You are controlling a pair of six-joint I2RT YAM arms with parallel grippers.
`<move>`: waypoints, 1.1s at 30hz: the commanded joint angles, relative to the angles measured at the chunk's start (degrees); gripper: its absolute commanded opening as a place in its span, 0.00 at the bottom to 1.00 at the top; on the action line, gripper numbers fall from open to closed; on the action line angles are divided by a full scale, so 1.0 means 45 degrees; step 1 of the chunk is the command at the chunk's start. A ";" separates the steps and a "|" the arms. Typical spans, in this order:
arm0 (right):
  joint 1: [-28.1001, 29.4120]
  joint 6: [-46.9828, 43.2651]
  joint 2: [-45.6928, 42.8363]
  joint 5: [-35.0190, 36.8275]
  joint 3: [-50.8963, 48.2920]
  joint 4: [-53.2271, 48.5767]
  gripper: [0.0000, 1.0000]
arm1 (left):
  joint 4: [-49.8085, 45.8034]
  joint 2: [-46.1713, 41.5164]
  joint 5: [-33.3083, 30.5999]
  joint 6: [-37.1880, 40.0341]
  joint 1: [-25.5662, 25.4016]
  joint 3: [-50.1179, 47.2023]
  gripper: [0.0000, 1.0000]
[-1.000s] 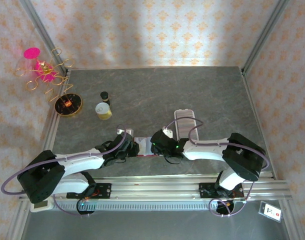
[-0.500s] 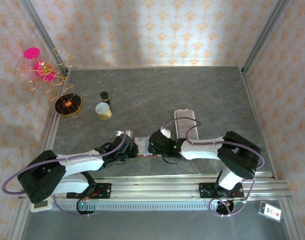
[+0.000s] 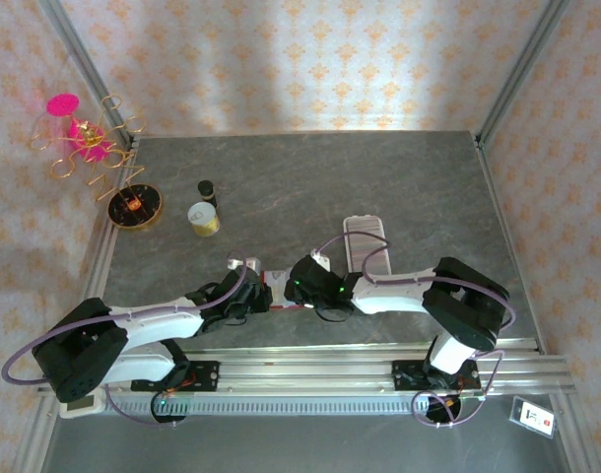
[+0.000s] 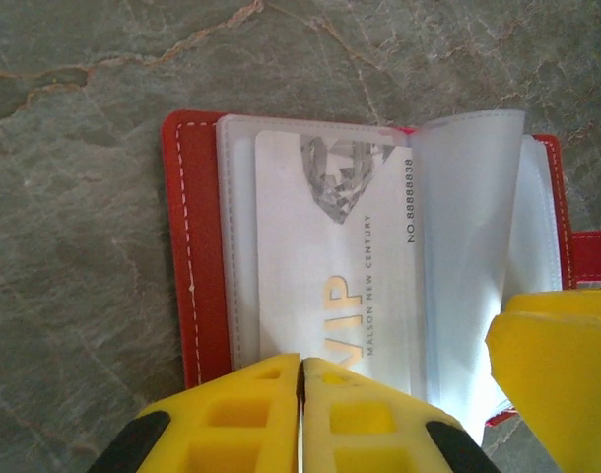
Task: Put the credit cards into the card holder
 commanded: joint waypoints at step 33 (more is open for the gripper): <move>0.0196 0.1460 0.0173 -0.1051 -0.0229 0.3280 0.40 | 0.0674 -0.1120 -0.0048 -0.0950 -0.0063 -0.0851 0.10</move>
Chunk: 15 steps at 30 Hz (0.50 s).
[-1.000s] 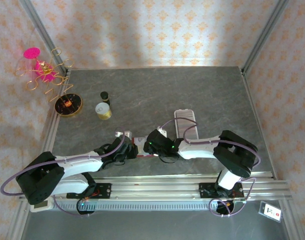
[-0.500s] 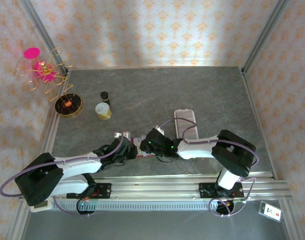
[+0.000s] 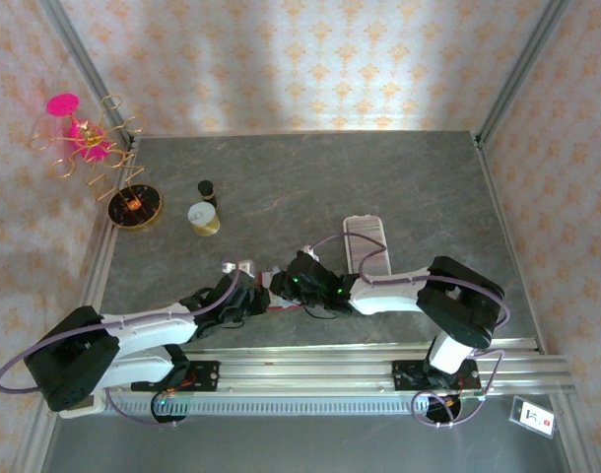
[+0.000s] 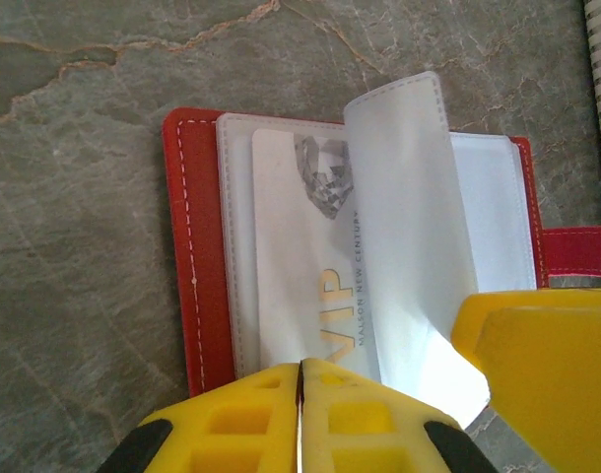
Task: Put the credit cards into the card holder
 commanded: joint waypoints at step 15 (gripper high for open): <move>0.0100 0.0397 0.0051 0.0039 -0.0117 0.0703 0.40 | -0.1166 -0.2199 -0.1971 -0.0950 -0.0045 -0.0451 0.10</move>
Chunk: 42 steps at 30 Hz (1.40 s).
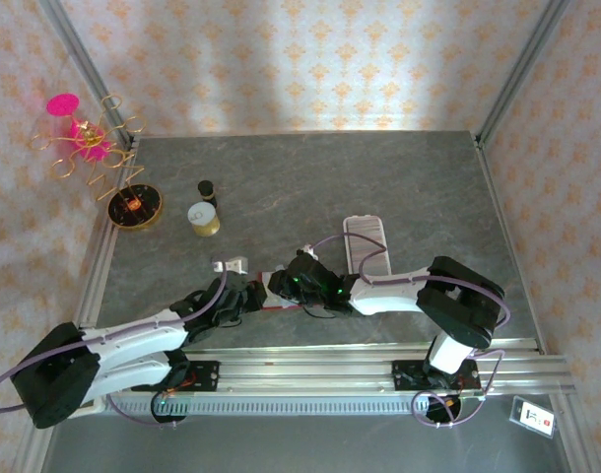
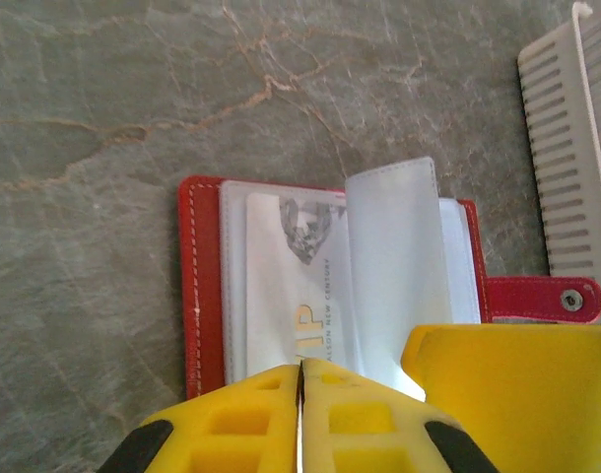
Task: Put the credit cards into the card holder
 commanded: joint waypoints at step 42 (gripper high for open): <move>0.0371 -0.1611 0.1397 0.1012 0.2776 -0.1888 0.39 | -0.4152 -0.4291 -0.3060 -0.1440 0.0113 -0.0303 0.20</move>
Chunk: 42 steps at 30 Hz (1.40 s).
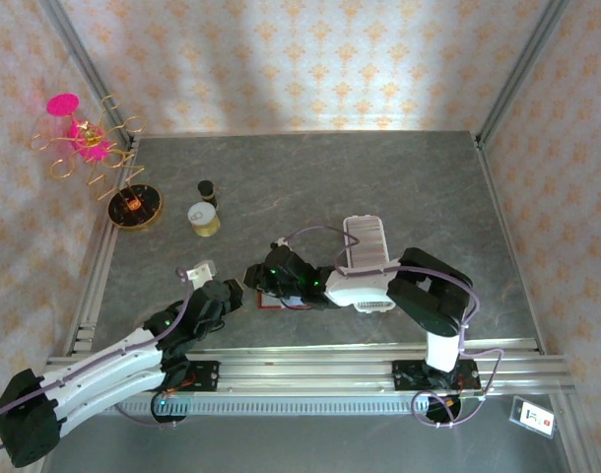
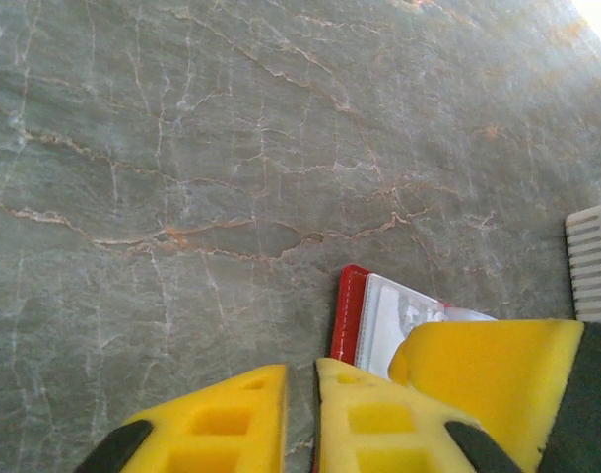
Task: Put the credit cards into the card holder
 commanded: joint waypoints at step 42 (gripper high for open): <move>0.0114 -0.0484 -0.1230 0.2398 -0.0950 -0.4444 0.59 | 0.4999 0.5138 0.3449 0.1795 0.0192 -0.0176 0.22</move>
